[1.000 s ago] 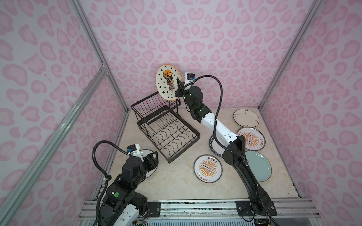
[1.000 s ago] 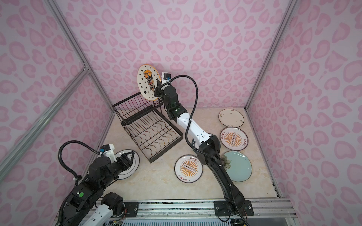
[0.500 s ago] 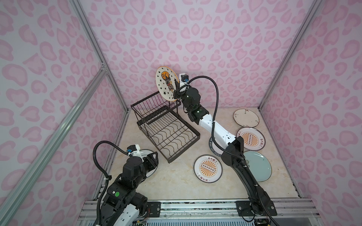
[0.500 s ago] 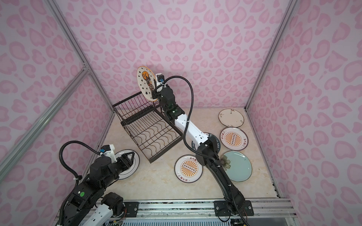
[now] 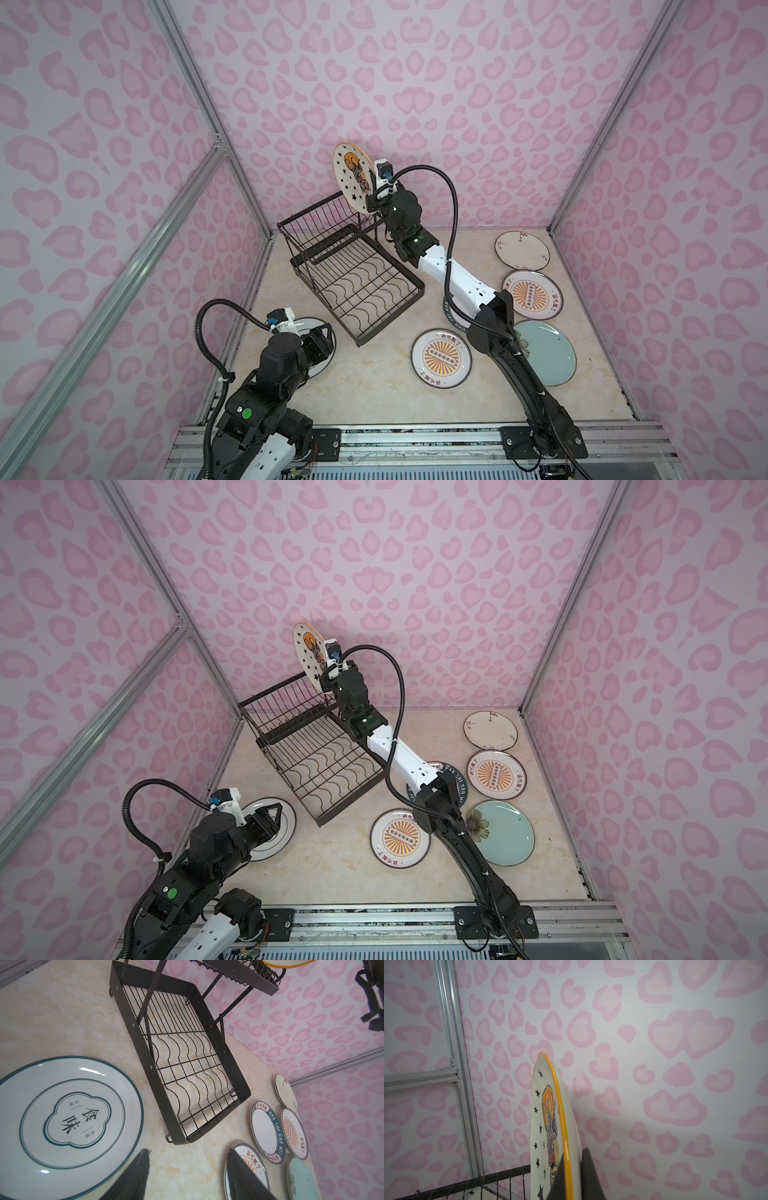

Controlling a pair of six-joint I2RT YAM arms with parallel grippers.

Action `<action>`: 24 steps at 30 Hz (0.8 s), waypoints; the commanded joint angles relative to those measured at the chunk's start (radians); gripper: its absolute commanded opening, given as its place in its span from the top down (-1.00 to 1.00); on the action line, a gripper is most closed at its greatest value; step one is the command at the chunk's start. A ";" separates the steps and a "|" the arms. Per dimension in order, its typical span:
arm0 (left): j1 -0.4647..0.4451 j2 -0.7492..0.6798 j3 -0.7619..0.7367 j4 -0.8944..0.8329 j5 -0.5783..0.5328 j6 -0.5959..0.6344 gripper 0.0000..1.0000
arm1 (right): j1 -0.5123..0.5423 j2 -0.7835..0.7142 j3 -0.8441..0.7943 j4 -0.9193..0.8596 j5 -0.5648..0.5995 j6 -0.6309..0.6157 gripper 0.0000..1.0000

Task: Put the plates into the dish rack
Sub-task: 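Lower the star plate into the rack's far slots with the right gripper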

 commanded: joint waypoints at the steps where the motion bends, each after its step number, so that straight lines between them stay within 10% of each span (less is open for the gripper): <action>1: 0.000 -0.005 0.011 -0.010 -0.023 0.017 -0.24 | 0.000 0.007 0.009 0.179 0.007 -0.023 1.00; 24: 0.000 -0.020 0.013 -0.028 -0.039 0.010 -0.24 | 0.000 0.036 0.013 0.209 -0.034 -0.117 1.00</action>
